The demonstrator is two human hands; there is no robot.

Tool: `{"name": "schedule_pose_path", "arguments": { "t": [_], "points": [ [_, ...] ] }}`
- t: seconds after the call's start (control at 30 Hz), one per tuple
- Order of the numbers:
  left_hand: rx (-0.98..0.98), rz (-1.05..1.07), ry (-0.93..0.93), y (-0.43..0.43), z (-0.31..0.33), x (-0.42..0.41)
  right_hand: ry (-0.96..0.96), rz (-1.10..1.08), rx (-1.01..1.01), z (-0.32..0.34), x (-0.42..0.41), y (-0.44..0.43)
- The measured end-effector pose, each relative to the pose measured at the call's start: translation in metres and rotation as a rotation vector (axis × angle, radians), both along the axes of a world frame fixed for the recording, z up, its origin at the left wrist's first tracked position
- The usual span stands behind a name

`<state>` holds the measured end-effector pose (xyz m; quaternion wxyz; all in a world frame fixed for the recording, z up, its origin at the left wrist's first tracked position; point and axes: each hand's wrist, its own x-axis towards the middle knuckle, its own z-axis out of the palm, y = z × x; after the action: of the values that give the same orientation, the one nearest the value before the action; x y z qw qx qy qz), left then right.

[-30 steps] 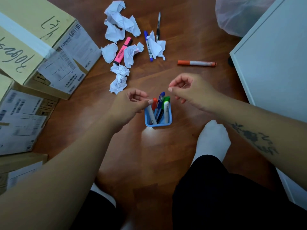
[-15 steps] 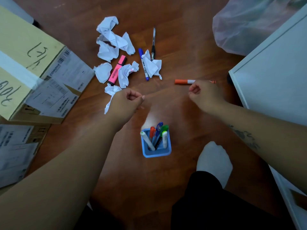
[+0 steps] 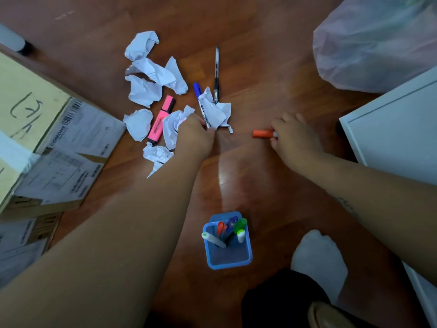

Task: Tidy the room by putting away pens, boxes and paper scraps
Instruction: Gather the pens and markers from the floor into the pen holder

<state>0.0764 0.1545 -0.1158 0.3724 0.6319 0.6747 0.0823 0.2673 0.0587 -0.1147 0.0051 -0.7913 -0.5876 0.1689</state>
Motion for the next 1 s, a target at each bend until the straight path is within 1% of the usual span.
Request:
{"name": "schedule_pose_path", "arguments": {
  "t": [0.1,0.23,0.37,0.43,0.5,0.6,0.73,0.9,1.0],
  "points": [
    [0.013,0.007,0.063,0.003,-0.003,0.005,0.024,0.002,-0.008,-0.005,0.001,0.002],
    [-0.031,0.055,0.089,0.006,-0.005,0.006,0.058,0.041,0.003,-0.007,0.003,0.005],
    [-0.087,0.093,0.133,0.005,0.000,0.000,0.132,-0.023,0.024,-0.006,0.008,0.007],
    [-0.126,0.121,0.122,0.004,0.002,-0.004,0.210,-0.091,0.057,-0.005,0.010,0.007],
    [-0.172,0.171,0.064,0.001,0.005,-0.006,0.313,-0.196,0.087,-0.002,0.012,0.008],
    [-0.254,0.237,-0.081,-0.011,0.012,-0.010,0.446,-0.352,0.104,0.007,0.012,0.010],
    [-0.268,0.256,-0.239,-0.028,0.031,-0.017,0.622,-0.498,0.192,0.025,0.003,0.008],
    [-0.251,0.207,-0.399,-0.044,0.060,-0.028,0.780,-0.533,0.280,0.054,-0.016,0.000],
    [-0.217,0.180,-0.432,-0.054,0.072,-0.038,0.932,-0.539,0.307,0.073,-0.030,-0.011]
  ]
}}
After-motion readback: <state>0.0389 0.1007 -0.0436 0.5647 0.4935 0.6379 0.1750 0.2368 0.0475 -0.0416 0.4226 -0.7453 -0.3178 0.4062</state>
